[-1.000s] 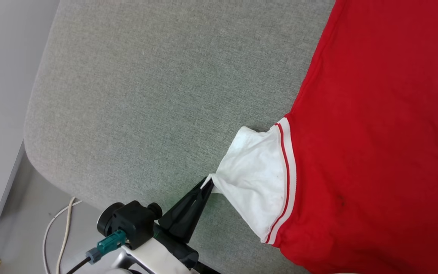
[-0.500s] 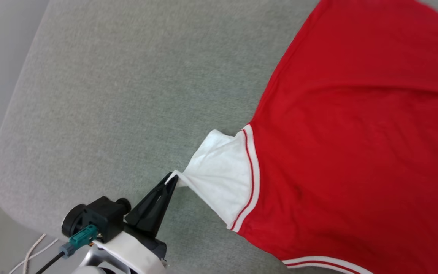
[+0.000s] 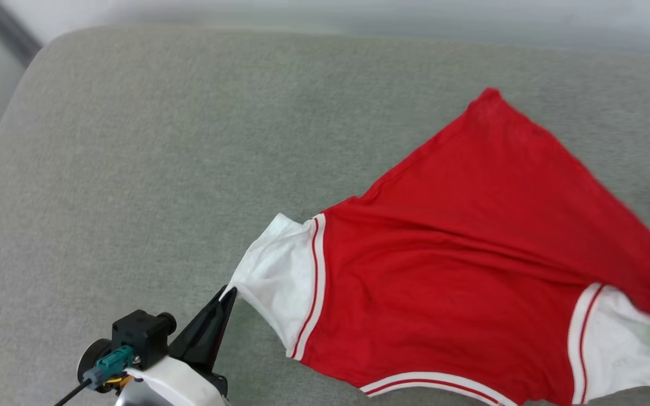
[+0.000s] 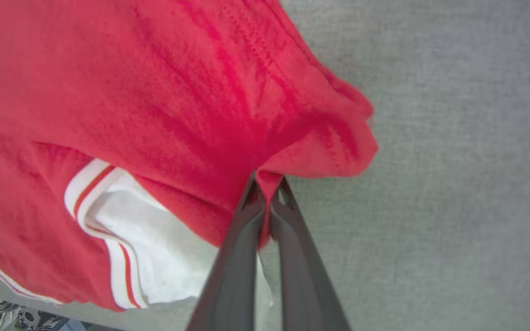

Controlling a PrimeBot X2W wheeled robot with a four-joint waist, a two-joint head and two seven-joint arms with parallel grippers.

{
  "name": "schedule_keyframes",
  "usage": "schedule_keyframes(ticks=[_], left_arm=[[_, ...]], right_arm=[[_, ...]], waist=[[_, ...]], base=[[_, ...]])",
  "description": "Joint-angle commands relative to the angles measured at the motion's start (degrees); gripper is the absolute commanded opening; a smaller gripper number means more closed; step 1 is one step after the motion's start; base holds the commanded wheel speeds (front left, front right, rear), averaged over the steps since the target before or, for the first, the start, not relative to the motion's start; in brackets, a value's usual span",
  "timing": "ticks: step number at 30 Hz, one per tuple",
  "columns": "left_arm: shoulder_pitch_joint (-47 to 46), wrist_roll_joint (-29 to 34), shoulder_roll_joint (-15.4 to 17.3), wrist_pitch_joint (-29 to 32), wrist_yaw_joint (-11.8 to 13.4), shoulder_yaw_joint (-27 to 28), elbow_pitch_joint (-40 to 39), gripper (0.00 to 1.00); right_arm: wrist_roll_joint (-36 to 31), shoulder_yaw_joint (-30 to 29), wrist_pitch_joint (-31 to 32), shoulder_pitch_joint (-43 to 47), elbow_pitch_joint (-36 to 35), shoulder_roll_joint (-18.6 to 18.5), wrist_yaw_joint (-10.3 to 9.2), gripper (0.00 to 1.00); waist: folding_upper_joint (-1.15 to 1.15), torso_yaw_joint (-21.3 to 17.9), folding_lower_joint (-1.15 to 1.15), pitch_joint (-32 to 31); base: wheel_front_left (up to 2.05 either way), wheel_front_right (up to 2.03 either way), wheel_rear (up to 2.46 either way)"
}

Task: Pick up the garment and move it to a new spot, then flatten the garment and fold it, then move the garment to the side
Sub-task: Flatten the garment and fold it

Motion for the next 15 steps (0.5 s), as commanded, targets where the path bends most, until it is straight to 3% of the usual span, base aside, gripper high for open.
schedule_keyframes(ticks=[1,9,15], left_arm=[[0.9,-0.4,-0.2,-0.5,0.2,0.1,0.5,0.0],[2.1,-1.3,-1.2,-1.9,1.0,0.5,1.8,0.0],[2.7,-1.6,-2.0,-2.6,1.0,0.0,2.6,0.0]], right_arm=[[1.0,0.0,-0.6,3.3,-1.7,1.1,-0.02,0.0],[3.2,0.7,-2.6,17.1,-8.7,5.1,-0.02,0.0],[3.2,0.4,-5.0,23.7,-8.2,7.6,-0.02,0.0]], waist=[[0.0,-3.3,0.01,-3.5],[0.0,-5.5,0.01,-6.9],[0.0,-5.8,0.01,-8.3]], base=[[0.0,0.0,0.0],[0.0,0.0,0.0],[0.0,0.0,0.0]])
